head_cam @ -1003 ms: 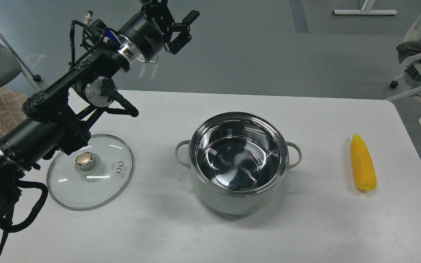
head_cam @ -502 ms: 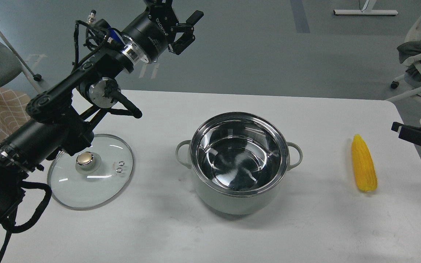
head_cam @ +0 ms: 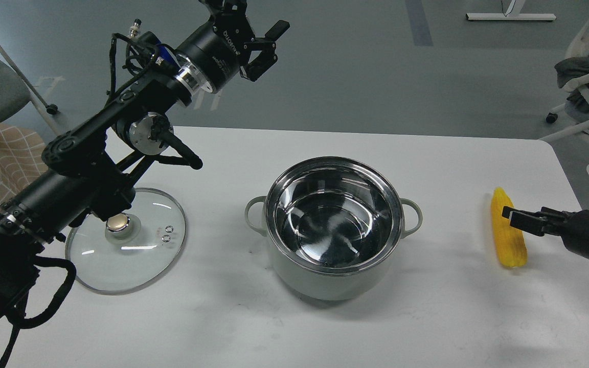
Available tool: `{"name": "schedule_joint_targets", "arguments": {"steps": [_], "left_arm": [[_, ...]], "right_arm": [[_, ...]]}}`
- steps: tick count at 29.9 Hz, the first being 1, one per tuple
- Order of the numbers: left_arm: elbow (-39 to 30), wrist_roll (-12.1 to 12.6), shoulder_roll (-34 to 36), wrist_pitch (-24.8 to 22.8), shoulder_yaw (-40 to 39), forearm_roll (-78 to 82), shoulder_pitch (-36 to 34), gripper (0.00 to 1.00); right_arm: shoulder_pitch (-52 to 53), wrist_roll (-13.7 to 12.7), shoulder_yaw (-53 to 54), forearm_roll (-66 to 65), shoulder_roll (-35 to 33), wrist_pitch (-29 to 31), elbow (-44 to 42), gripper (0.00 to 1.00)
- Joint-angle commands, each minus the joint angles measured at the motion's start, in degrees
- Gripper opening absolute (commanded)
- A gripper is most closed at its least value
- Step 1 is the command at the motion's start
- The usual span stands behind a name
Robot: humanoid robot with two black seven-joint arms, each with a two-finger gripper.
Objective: Open pot and put corn in
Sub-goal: 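Grasp the yellow corn cob with the right gripper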
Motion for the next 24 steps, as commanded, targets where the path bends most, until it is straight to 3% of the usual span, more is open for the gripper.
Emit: {"name": "schedule_joint_targets", "arguments": {"steps": [1,6,9,11,13,17,20,21,24], "left_arm": [[0.0,-0.09,-0.01,0.0,0.0,0.0,0.09,0.94],[0.0,-0.09,-0.1,0.0,-0.08,-0.08,0.45,0.94],[0.0,-0.09,-0.1,0.0,-0.08,-0.08,0.45,0.94],[0.0,-0.09,-0.1,0.0,-0.08,-0.08,0.53,0.94],[0.0,-0.09,-0.1,0.0,-0.08,0.0,0.53,0.94],[0.0,-0.09,-0.01,-0.09,-0.08,0.0,0.53,0.94],[-0.08,-0.09,-0.01,-0.09,-0.08,-0.08,0.8,0.94],[-0.08,-0.09,-0.01,-0.09,-0.08,0.0,0.8,0.94],[-0.08,-0.09,0.07,0.0,-0.08,0.0,0.8,0.94]], "right_arm": [[0.17,-0.14,-0.59,-1.42,2.01,0.02,-2.15,0.95],[0.09,-0.23,-0.95,-2.75,3.24,0.02,-2.5,0.89],[0.17,-0.32,-1.03,-2.84,3.86,0.02,-3.3,0.8],[0.08,-0.4,-1.03,-2.84,4.47,0.02,-3.65,0.69],[0.08,-0.49,-1.12,-2.84,5.0,0.02,-3.74,0.51],[0.17,-0.76,-1.91,-2.84,5.09,0.02,-3.82,0.29],[0.26,-0.93,-2.09,-2.84,5.09,0.02,-3.74,0.05],[0.26,-0.93,-2.09,-2.84,5.09,0.02,-3.74,0.0],[0.44,-0.93,-2.09,-2.75,5.09,0.02,-3.12,0.0]]}}
